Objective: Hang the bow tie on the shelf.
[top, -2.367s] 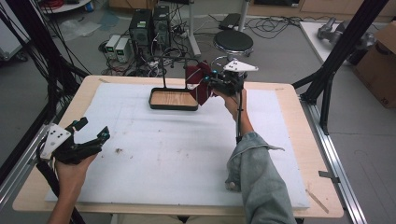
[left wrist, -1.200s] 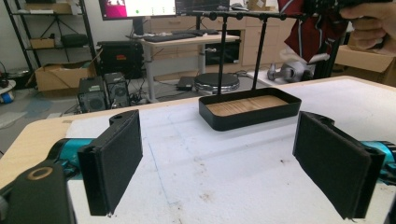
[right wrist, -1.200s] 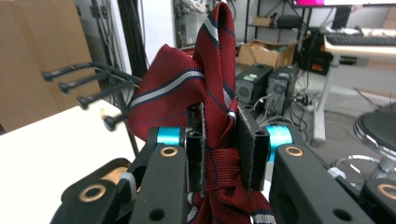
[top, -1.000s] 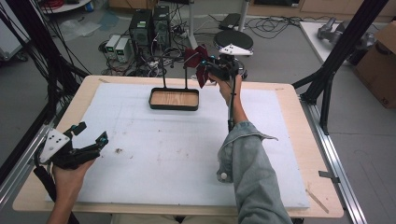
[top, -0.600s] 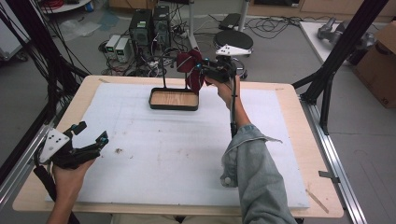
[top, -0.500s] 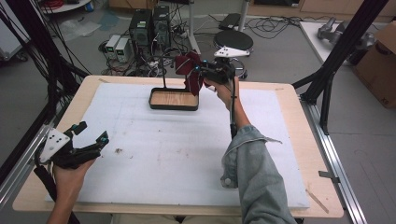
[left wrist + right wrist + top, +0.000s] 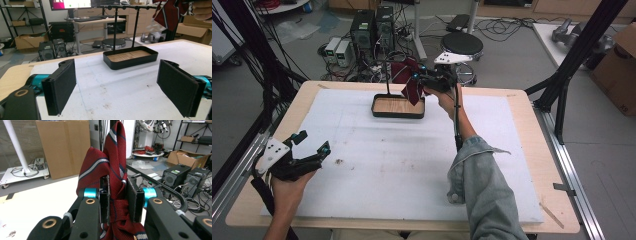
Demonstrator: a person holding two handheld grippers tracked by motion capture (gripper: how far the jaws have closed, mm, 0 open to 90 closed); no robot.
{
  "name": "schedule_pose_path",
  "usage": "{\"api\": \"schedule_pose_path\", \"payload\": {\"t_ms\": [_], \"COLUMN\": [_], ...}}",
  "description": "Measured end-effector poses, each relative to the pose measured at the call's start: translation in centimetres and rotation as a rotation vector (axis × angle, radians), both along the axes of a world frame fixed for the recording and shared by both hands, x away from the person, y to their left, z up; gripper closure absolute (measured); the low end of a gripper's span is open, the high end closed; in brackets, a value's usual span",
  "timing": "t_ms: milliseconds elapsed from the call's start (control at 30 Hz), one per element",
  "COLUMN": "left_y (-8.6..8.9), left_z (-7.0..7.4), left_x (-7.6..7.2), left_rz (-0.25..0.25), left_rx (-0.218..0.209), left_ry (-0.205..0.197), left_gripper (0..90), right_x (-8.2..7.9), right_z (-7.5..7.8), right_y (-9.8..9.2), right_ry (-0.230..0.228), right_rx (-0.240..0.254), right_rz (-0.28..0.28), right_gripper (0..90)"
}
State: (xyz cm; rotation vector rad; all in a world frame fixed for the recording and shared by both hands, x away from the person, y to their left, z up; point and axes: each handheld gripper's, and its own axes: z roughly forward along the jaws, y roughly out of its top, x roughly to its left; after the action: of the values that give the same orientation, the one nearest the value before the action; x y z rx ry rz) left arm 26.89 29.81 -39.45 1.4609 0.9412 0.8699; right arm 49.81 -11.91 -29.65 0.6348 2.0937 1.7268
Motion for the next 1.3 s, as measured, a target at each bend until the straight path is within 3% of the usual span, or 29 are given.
{"api": "schedule_pose_path", "payload": {"t_ms": [167,300,467,533,633,767,800,833,867,1033,1300], "left_y": [-0.1,-0.2,-0.2,-0.3,-0.4,-0.4,-0.3,-0.3,-0.3,-0.5,-0.6], "left_z": [0.0,-0.1,-0.4,-0.4,-0.4,-0.3,-0.3,-0.3,-0.2,-0.4,-0.3], "left_x": [0.0,0.1,0.3,0.3,0.3,0.2,0.2,0.2,0.2,0.3,0.3], "left_rz": [-0.004,-0.007,-0.006,-0.010,-0.015,-0.015,-0.016,-0.016,-0.014,-0.020,-0.028], "left_rx": [0.001,0.006,0.002,0.006,0.010,0.005,0.006,0.006,0.003,0.006,0.011], "left_ry": [0.001,0.005,0.013,0.015,0.017,0.013,0.011,0.011,0.009,0.016,0.014], "left_gripper": [16.1,16.0,16.1,16.1,16.0,16.1,16.1,16.1,16.1,16.1,16.1], "right_x": [0.0,1.1,2.2,2.8,3.1,3.6,3.8,3.8,3.9,3.8,3.9], "right_z": [0.1,-0.5,-0.6,-0.5,-0.5,-1.1,-1.6,-1.6,-1.9,-2.2,-2.8], "right_y": [0.1,-0.1,-1.0,-1.2,-1.4,-1.9,-2.7,-2.7,-3.6,-4.3,-3.6], "right_ry": [-0.025,-0.040,-0.053,-0.034,-0.046,-0.011,0.016,0.016,0.042,0.067,0.112], "right_rx": [-0.026,-0.058,-0.022,-0.020,-0.026,-0.076,-0.054,-0.054,-0.016,-0.021,-0.092], "right_rz": [-0.019,-0.058,-0.141,-0.162,-0.200,-0.257,-0.287,-0.287,-0.296,-0.289,-0.295], "right_gripper": [75.2,75.2,75.2,75.2,75.2,75.0,74.6,74.6,73.5,69.5,61.5]}}
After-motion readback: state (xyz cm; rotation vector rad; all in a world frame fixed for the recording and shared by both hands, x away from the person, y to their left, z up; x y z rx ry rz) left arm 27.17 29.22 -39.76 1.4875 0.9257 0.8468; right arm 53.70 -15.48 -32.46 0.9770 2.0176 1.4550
